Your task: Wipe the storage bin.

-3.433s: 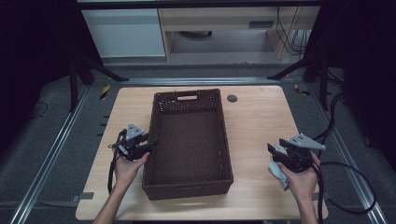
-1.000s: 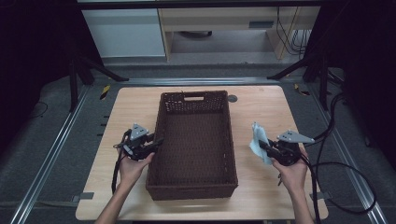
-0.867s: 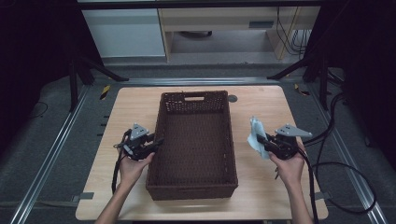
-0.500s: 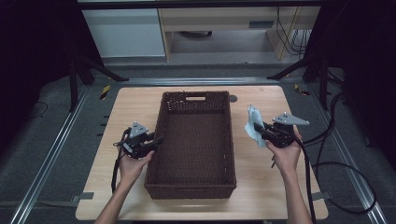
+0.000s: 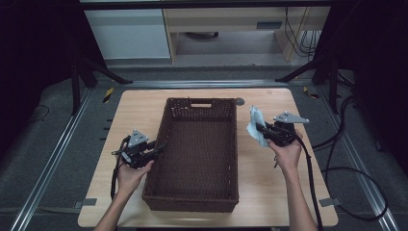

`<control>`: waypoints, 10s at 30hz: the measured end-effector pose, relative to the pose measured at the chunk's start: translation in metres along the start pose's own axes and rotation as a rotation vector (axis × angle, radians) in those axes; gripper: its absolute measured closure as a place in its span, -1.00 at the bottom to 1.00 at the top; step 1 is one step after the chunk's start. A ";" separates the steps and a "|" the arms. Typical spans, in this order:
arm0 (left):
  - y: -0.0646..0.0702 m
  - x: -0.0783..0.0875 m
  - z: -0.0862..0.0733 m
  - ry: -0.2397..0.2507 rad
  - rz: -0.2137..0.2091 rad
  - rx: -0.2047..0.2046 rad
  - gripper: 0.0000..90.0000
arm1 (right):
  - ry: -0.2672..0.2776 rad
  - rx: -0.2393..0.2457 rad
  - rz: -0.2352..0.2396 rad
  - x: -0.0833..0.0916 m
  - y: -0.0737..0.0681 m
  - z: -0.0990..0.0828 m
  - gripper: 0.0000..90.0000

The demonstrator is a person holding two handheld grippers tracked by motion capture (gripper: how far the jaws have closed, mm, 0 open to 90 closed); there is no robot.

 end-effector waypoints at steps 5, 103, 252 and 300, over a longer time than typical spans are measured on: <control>0.001 0.001 0.001 -0.022 0.012 -0.019 0.43 | 0.010 0.022 0.003 -0.009 -0.003 0.009 0.73; -0.001 0.011 0.004 0.050 -0.008 0.009 0.05 | -0.225 -0.016 0.074 -0.095 -0.003 -0.047 0.76; 0.019 0.014 -0.010 0.043 0.046 0.027 0.51 | -0.095 0.065 0.164 0.000 -0.053 -0.018 0.76; 0.012 0.004 -0.004 0.043 0.032 0.039 0.48 | -0.298 0.085 0.162 -0.010 -0.066 -0.080 0.76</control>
Point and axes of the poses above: each handheld gripper's, and its own axes: x roughly backward along the jaws, z roughly out of its top, y roughly to its right, the point moved 1 cm from there along -x, roughly forward along the jaws, and after that the axes turned 3 degrees about -x, right-handed, at the moved point
